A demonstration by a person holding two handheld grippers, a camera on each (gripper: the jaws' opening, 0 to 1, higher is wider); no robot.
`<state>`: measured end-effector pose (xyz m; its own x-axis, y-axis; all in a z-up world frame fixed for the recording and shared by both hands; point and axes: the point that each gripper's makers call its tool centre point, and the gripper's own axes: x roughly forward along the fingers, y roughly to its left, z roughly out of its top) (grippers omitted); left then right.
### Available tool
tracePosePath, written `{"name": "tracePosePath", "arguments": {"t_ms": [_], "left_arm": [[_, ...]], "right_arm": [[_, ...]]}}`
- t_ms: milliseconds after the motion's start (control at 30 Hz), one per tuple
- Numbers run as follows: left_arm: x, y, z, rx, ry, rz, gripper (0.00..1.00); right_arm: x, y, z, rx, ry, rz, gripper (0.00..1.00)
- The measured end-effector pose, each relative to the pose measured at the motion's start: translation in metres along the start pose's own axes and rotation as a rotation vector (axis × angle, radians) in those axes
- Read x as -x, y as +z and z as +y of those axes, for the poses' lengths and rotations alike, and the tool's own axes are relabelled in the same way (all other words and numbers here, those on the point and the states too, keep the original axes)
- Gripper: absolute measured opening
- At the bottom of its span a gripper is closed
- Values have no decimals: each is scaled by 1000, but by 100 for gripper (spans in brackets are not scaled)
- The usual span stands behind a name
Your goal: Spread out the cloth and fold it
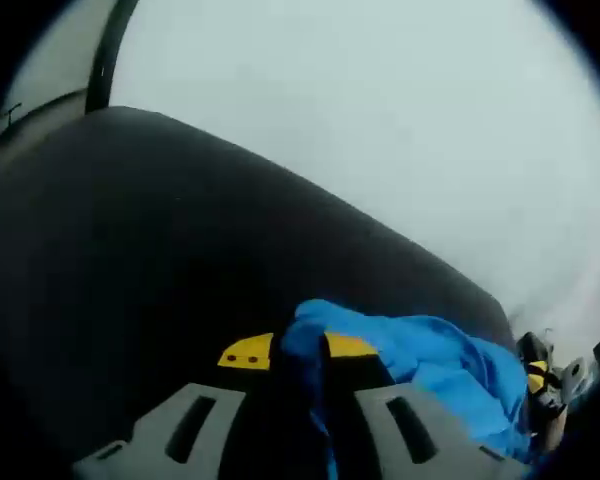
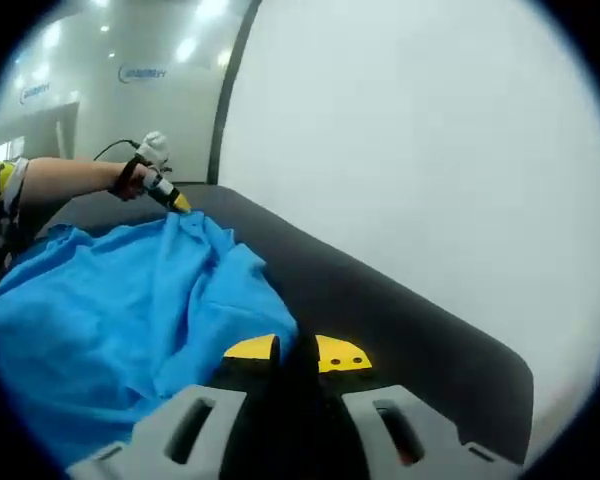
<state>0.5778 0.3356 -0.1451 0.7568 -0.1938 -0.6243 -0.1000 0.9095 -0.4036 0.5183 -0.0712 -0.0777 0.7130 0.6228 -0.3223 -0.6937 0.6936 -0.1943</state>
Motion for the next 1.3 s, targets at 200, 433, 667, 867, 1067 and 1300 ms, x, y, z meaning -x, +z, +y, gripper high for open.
{"name": "tracePosePath", "arguments": {"t_ms": [200, 433, 667, 867, 1067, 1300], "left_arm": [[1, 4, 0, -34, 47, -2, 22], [26, 8, -3, 62, -27, -19, 21], [7, -4, -12, 104, -59, 16, 19], [-13, 18, -18, -15, -88, -91, 6], [11, 84, -56, -90, -189, -204, 5], [54, 153, -91, -106, -255, -297, 5]], "right_arm": [[7, 0, -8, 21, -16, 5, 10], [6, 5, -13, 14, -23, -13, 10], [6, 9, -4, 42, -7, -18, 10], [11, 10, -20, 40, -39, -32, 10], [7, 2, -33, 19, -65, -36, 10], [-4, -3, -35, 9, -69, -39, 10]]}}
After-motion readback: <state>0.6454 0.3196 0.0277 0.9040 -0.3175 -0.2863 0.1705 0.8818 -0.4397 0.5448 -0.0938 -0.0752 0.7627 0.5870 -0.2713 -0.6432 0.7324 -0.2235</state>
